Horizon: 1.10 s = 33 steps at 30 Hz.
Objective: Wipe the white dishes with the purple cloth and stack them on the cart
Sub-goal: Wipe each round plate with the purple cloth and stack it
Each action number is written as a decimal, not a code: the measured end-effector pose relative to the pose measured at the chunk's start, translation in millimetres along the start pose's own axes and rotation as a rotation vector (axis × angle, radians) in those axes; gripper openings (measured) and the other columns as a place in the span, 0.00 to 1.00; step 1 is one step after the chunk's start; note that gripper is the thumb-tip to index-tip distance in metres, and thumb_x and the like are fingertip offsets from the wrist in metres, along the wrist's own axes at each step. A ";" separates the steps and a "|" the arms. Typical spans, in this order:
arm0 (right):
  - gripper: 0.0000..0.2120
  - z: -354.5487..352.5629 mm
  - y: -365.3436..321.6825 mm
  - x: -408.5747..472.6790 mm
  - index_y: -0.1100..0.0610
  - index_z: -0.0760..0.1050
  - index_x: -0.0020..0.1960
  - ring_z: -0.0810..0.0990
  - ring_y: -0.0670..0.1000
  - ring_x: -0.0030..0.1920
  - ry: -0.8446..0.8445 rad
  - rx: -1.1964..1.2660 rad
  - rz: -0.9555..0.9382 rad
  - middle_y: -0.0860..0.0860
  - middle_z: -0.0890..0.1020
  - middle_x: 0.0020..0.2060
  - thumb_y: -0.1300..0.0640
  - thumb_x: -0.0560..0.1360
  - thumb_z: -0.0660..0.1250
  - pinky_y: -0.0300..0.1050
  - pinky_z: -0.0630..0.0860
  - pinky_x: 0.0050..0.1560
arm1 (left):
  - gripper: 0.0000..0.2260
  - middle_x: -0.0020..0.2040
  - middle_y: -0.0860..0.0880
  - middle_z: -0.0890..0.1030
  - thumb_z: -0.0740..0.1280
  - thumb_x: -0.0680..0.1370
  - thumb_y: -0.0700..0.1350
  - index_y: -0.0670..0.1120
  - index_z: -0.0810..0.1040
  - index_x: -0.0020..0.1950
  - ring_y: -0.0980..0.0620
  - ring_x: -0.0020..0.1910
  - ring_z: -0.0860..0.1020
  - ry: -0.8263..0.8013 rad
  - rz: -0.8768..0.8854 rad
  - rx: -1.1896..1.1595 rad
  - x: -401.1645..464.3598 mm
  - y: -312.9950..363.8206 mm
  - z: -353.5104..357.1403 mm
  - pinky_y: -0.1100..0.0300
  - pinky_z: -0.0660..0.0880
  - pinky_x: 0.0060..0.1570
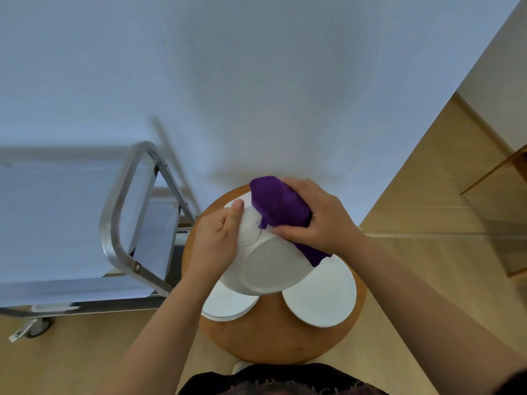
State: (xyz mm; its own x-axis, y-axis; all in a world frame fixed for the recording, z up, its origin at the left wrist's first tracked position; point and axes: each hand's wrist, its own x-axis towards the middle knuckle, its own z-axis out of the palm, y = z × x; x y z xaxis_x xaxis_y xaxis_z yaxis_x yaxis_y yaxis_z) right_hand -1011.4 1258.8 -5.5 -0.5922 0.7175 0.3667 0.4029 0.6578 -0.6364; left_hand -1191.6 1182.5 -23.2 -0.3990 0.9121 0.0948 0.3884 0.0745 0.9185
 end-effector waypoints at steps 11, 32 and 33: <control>0.30 1.4 22.8 4.1 0.27 0.62 0.61 0.75 0.33 0.48 0.196 0.097 0.305 0.31 0.73 0.52 0.22 0.61 0.62 0.47 0.79 0.41 | 0.22 0.23 0.55 0.69 0.59 0.78 0.61 0.45 0.67 0.33 0.61 0.21 0.68 0.207 -0.384 -0.278 3.7 2.5 -2.0 0.70 0.65 0.21; 0.22 -14.6 25.0 -25.7 0.52 0.73 0.61 0.82 0.55 0.47 0.524 1.048 0.880 0.54 0.82 0.51 0.55 0.69 0.72 0.49 0.80 0.42 | 0.36 0.58 0.44 0.82 0.51 0.70 0.72 0.50 0.80 0.61 0.44 0.55 0.81 -0.400 -0.585 -0.913 -2.0 -7.4 -9.3 0.49 0.80 0.45; 0.21 -18.5 28.0 -26.0 0.53 0.73 0.61 0.83 0.54 0.44 0.460 1.049 0.864 0.54 0.83 0.49 0.56 0.69 0.72 0.48 0.80 0.39 | 0.39 0.59 0.42 0.81 0.51 0.68 0.74 0.48 0.80 0.62 0.41 0.56 0.80 -0.510 -0.609 -0.944 1.7 -9.5 -15.4 0.45 0.80 0.47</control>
State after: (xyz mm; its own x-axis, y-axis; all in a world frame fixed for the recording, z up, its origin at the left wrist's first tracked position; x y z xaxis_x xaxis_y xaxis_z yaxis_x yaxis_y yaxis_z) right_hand -971.8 1262.8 -20.3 -0.0753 0.9401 -0.3324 -0.2979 -0.3394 -0.8922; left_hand -1208.8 1177.1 -25.8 0.1467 0.8994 -0.4118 -0.5839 0.4147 0.6979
